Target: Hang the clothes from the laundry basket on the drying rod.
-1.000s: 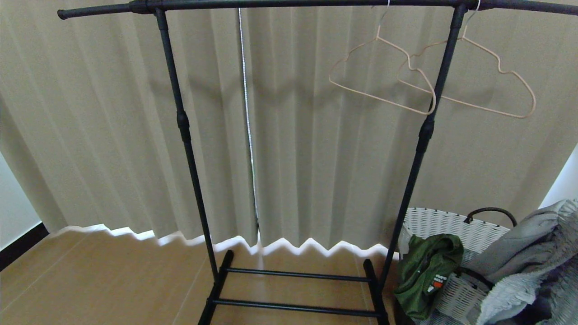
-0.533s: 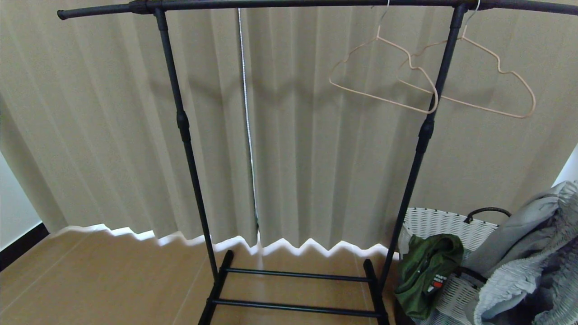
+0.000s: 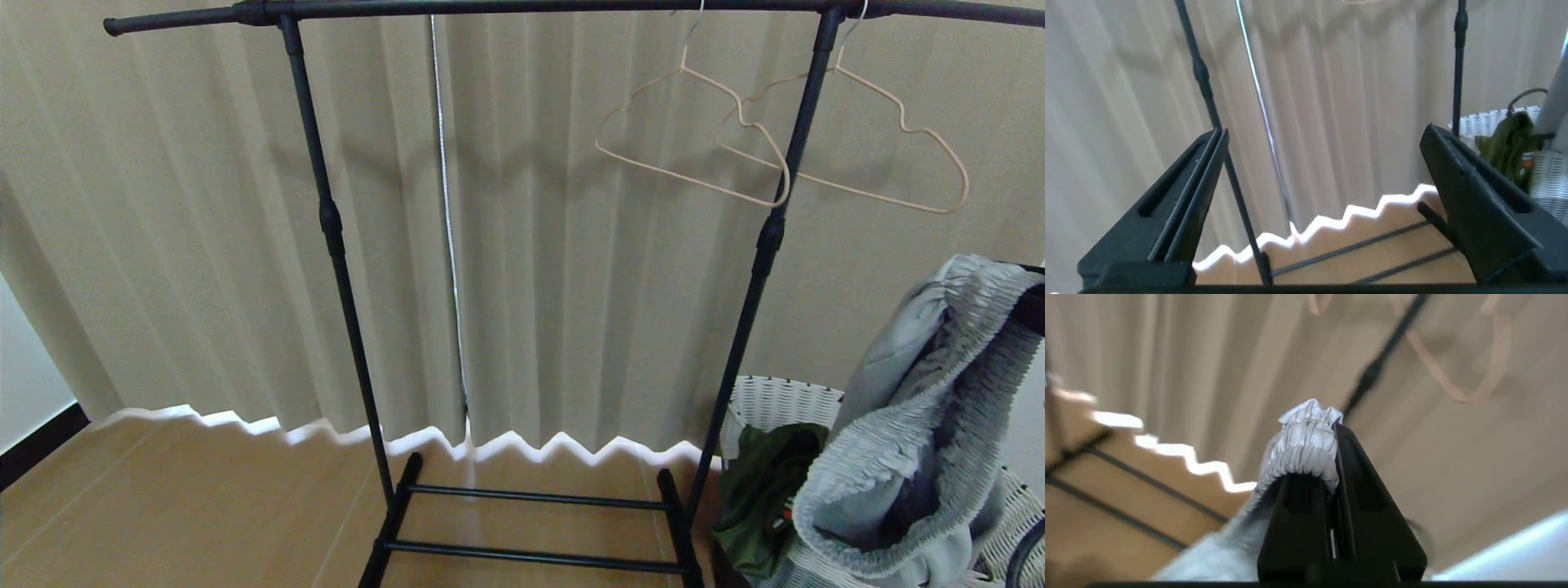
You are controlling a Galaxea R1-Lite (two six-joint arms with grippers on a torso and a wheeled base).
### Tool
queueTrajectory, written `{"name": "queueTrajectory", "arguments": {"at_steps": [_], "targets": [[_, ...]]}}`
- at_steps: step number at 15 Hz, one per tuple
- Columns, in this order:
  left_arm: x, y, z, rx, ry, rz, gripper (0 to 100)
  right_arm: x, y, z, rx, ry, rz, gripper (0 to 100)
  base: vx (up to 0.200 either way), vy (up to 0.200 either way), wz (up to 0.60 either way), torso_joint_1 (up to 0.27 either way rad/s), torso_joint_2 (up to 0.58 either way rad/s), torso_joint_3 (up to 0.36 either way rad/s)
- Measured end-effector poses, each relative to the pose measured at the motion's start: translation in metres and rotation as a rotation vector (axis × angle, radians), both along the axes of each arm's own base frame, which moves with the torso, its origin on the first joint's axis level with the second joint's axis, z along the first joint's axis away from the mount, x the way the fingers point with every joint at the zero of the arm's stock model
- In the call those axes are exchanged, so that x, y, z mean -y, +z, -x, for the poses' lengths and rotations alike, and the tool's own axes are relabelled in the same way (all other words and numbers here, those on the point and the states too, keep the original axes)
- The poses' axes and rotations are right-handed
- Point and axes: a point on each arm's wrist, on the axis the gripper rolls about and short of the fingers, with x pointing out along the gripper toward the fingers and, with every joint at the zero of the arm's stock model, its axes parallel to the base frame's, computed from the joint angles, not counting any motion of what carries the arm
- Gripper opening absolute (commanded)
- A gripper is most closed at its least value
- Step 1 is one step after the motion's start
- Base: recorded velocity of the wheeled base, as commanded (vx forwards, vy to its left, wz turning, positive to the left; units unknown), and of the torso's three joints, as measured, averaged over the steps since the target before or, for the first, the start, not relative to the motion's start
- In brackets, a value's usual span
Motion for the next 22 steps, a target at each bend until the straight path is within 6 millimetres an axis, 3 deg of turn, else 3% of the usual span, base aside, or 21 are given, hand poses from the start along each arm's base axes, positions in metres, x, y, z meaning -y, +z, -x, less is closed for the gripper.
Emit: {"name": "queueTrajectory", "arguments": {"at_steps": [4,7,10,14,20,22], "targets": [[0.005,0.036,-0.052,-0.083,-0.1,-0.006,100,-0.019,0.021,-0.021,-0.015,0.041,-0.166,0,0.0,0.0,0.0,0.0,0.0,0.0],[0.029,0.059,-0.095,-0.163,-0.243,-0.018,100,-0.033,0.032,-0.027,-0.004,0.103,-0.189,0,0.0,0.0,0.0,0.0,0.0,0.0],[0.079,0.069,-0.125,-0.257,-0.4,-0.034,100,-0.042,0.036,-0.026,-0.001,0.152,-0.196,0,0.0,0.0,0.0,0.0,0.0,0.0],[0.162,0.062,-0.15,-0.426,-0.566,-0.057,100,-0.044,0.039,-0.021,-0.01,0.175,-0.258,0,0.0,0.0,0.0,0.0,0.0,0.0],[0.256,0.038,-0.184,-0.615,-0.57,0.016,100,-0.054,0.051,-0.003,0.018,0.311,-0.291,0,0.0,0.0,0.0,0.0,0.0,0.0],[0.275,0.027,-0.189,-0.648,-0.554,0.013,100,-0.054,0.054,0.002,0.026,0.334,-0.298,0,0.0,0.0,0.0,0.0,0.0,0.0]]}}
